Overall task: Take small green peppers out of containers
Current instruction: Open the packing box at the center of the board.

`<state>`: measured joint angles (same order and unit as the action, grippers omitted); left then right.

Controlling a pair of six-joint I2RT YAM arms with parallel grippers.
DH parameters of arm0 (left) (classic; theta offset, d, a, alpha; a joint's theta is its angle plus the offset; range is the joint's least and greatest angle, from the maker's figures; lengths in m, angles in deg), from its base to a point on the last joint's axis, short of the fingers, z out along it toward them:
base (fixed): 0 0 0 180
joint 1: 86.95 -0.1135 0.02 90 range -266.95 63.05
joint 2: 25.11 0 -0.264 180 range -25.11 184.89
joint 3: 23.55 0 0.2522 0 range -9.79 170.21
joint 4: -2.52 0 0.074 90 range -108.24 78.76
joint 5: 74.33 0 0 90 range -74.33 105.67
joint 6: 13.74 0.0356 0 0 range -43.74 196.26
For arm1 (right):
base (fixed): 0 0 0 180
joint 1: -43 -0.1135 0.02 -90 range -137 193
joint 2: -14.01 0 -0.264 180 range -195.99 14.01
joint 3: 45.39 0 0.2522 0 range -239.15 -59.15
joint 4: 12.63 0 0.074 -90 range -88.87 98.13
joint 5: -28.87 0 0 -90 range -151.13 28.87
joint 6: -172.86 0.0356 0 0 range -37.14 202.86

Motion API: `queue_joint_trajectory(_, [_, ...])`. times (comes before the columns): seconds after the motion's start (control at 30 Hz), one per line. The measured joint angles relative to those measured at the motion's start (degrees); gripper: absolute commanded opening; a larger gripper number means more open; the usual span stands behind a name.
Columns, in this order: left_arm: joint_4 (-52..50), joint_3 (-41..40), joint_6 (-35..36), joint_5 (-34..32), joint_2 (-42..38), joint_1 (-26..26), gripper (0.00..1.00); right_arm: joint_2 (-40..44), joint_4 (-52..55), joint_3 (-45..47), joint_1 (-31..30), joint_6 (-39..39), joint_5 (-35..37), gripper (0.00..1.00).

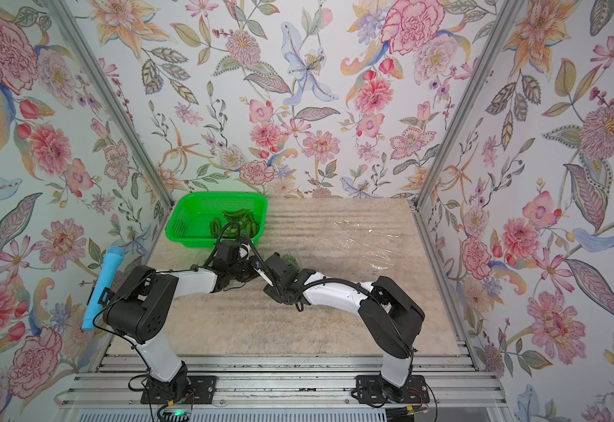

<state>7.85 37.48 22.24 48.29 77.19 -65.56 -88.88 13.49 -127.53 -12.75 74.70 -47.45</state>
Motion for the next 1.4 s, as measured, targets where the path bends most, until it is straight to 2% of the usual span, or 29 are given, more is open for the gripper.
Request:
queue_joint_trajectory(0.57, [0.7,0.0,0.0,0.0,0.0,0.0,0.00,-2.0,-0.3,-1.0,-0.1,-0.3,9.5,0.58])
queue_joint_trajectory(0.77, [0.7,0.0,0.0,0.0,0.0,0.0,0.00,-2.1,-0.7,-1.6,0.9,-0.6,10.0,0.53])
queue_joint_trajectory(0.93, [1.1,-0.1,0.0,0.0,0.0,0.0,0.00,-2.8,-1.0,-2.7,1.9,-0.6,11.1,0.43])
queue_joint_trajectory(1.2, [2.2,-0.1,0.0,0.0,0.0,0.1,0.00,-4.4,-1.3,-4.2,3.7,-0.3,10.1,0.34])
queue_joint_trajectory(1.4, [2.1,-0.1,0.0,0.0,0.0,0.2,0.00,-4.5,-0.5,-5.8,4.1,-0.3,8.3,0.36])
